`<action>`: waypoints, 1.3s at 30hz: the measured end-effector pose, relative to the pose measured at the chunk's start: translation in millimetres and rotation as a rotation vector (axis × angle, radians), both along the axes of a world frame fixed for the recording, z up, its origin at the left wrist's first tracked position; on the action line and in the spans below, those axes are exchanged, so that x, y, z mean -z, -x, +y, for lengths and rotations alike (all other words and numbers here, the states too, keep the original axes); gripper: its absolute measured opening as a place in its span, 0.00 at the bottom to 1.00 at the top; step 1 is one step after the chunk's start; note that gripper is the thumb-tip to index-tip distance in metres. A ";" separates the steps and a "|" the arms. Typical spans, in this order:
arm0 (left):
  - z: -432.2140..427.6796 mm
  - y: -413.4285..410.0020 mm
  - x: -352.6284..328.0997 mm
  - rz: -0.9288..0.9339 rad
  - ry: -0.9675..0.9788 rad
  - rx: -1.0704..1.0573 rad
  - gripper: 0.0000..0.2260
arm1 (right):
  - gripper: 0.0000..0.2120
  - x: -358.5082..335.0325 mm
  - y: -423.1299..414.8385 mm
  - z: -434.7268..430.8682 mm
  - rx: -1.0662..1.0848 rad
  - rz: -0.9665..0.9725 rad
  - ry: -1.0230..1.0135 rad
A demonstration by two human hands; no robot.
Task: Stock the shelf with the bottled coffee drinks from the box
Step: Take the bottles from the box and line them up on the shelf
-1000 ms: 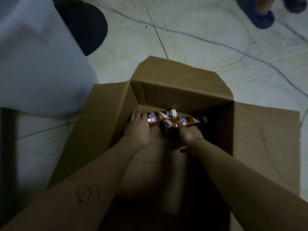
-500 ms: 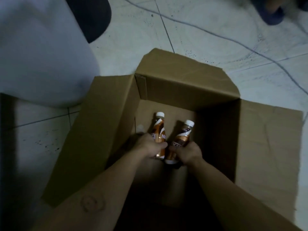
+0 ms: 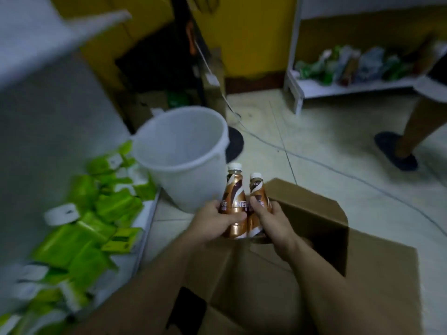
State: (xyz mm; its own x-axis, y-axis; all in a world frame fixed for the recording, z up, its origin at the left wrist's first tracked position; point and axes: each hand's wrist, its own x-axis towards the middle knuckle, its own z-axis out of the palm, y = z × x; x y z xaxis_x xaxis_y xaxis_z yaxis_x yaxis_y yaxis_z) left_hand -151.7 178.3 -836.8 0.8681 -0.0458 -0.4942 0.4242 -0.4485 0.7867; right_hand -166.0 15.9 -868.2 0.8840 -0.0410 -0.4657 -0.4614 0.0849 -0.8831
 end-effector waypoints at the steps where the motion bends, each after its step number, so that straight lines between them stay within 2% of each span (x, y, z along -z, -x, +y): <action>1: 13.3 5.8 -26.8 -0.059 -0.012 -0.025 0.13 | 0.26 -22.5 2.8 15.2 -0.032 -0.040 -0.031; 3: 41.3 20.0 -75.7 -0.153 -0.029 -0.068 0.14 | 0.25 -64.2 10.1 42.0 -0.125 -0.120 -0.071; 6: 81.6 48.0 -141.9 -0.281 -0.070 -0.115 0.21 | 0.17 -130.1 28.1 75.8 -0.238 -0.257 -0.145; 8: 107.6 68.8 -183.5 -0.372 -0.090 -0.162 0.29 | 0.12 -172.2 40.6 97.0 -0.291 -0.363 -0.170; 10: 133.7 91.2 -222.5 -0.461 -0.107 -0.221 0.39 | 0.15 -212.4 51.6 120.2 -0.351 -0.457 -0.165; 14: 194.7 140.0 -286.8 -0.652 -0.110 -0.322 0.32 | 0.20 -285.3 72.6 175.1 -0.428 -0.640 -0.117; 19: 267.9 213.1 -340.6 -0.750 -0.137 -0.462 0.29 | 0.17 -345.1 103.9 255.9 -0.602 -0.754 -0.133; 23: 322.0 270.8 -355.4 -0.746 -0.316 -0.555 0.28 | 0.21 -356.1 131.8 332.1 -0.741 -0.756 -0.136; 27: 365.2 315.8 -344.6 -0.624 -0.548 -0.668 0.30 | 0.22 -339.0 164.5 402.0 -0.863 -0.721 -0.117; 31: 388.4 333.7 -331.8 -0.525 -0.645 -0.762 0.32 | 0.22 -327.8 184.7 448.0 -0.912 -0.748 -0.081; 34: 399.6 333.8 -351.9 -0.651 -0.664 -0.799 0.45 | 0.23 -327.5 185.8 463.4 -0.947 -0.765 -0.049; 35: 402.8 335.1 -363.5 -0.693 -0.673 -0.812 0.45 | 0.23 -327.2 185.4 466.0 -0.954 -0.766 -0.044; 39: 420.8 341.5 -390.5 -0.626 -0.903 -0.727 0.22 | 0.24 -328.4 187.3 478.3 -0.995 -0.782 -0.006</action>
State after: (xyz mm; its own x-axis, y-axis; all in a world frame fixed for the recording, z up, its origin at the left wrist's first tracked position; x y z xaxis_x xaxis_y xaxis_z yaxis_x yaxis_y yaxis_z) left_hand -493.3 599.1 -446.3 0.6463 0.6574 0.3875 0.4657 -0.7420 0.4822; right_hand -353.3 494.3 -539.8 0.5699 0.7981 0.1956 0.3156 0.0072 -0.9489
